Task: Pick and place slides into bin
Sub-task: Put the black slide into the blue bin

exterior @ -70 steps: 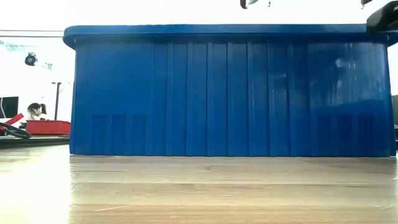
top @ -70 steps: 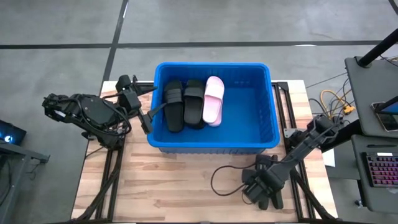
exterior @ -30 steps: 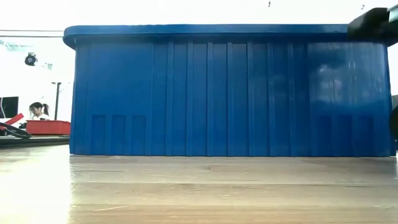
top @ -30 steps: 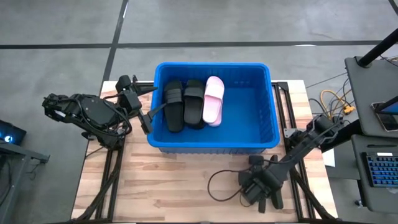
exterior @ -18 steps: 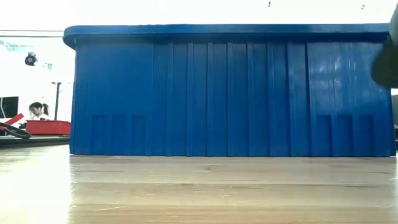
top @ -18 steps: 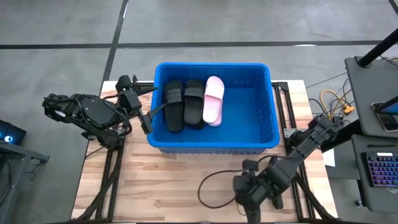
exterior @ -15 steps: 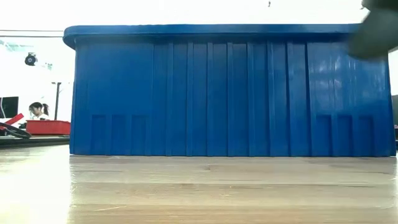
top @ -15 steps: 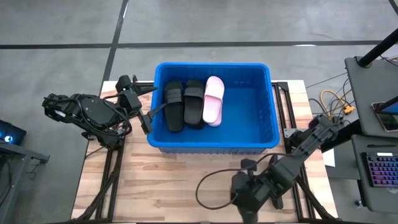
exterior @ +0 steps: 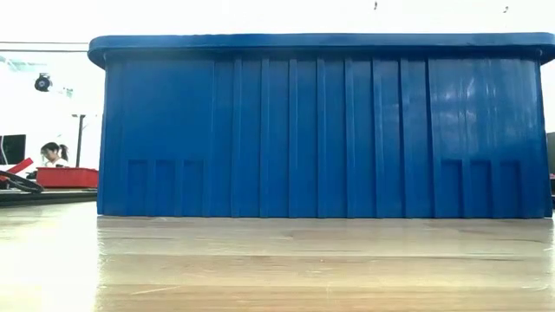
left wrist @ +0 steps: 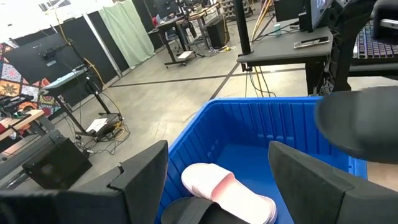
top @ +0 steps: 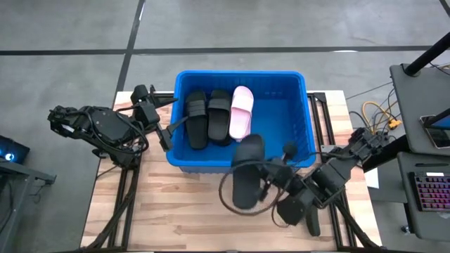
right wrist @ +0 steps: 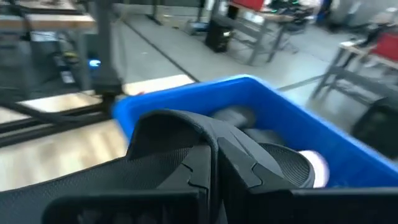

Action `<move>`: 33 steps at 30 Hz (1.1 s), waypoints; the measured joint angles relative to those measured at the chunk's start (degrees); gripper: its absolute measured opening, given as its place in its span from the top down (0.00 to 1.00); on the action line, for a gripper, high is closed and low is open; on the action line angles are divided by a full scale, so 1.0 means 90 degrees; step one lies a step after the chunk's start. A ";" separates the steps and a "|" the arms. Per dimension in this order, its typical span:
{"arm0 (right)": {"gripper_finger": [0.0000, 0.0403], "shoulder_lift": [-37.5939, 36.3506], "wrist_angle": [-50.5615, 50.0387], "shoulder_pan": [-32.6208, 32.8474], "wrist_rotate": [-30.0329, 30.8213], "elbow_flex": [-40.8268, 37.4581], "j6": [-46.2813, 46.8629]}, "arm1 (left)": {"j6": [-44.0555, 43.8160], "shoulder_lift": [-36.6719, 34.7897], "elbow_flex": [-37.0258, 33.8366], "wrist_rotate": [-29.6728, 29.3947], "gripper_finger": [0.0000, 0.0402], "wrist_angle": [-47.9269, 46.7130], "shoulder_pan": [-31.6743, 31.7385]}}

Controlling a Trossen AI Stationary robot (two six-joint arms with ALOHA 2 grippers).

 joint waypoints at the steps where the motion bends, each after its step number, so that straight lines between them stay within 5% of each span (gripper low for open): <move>1: 0.98 -0.0026 -0.0097 -0.0079 0.0038 -0.0018 0.0022 | 0.0000 0.0000 0.0002 0.0000 0.35 0.0000 0.0000; 10: 0.98 -0.0795 -0.0188 -0.1006 -0.0882 -0.1251 0.0115 | 0.0298 -0.0045 0.0002 -0.0002 0.35 -0.0005 -0.0001; 15: 0.98 -0.1684 0.0732 -0.1564 -0.1288 -0.2353 -0.0504 | 0.0523 -0.0108 0.0015 -0.0096 0.35 0.0033 0.0007; 26: 0.98 -0.3208 0.5082 -0.4187 -0.4858 -0.4655 -0.3174 | 0.0561 -0.0247 0.0017 -0.0419 0.35 0.0192 0.0014; 33: 0.98 -0.3568 0.5644 -0.5684 -0.5734 -0.5847 -0.3779 | 0.0559 -0.0292 0.0017 -0.1044 0.35 0.0192 0.0015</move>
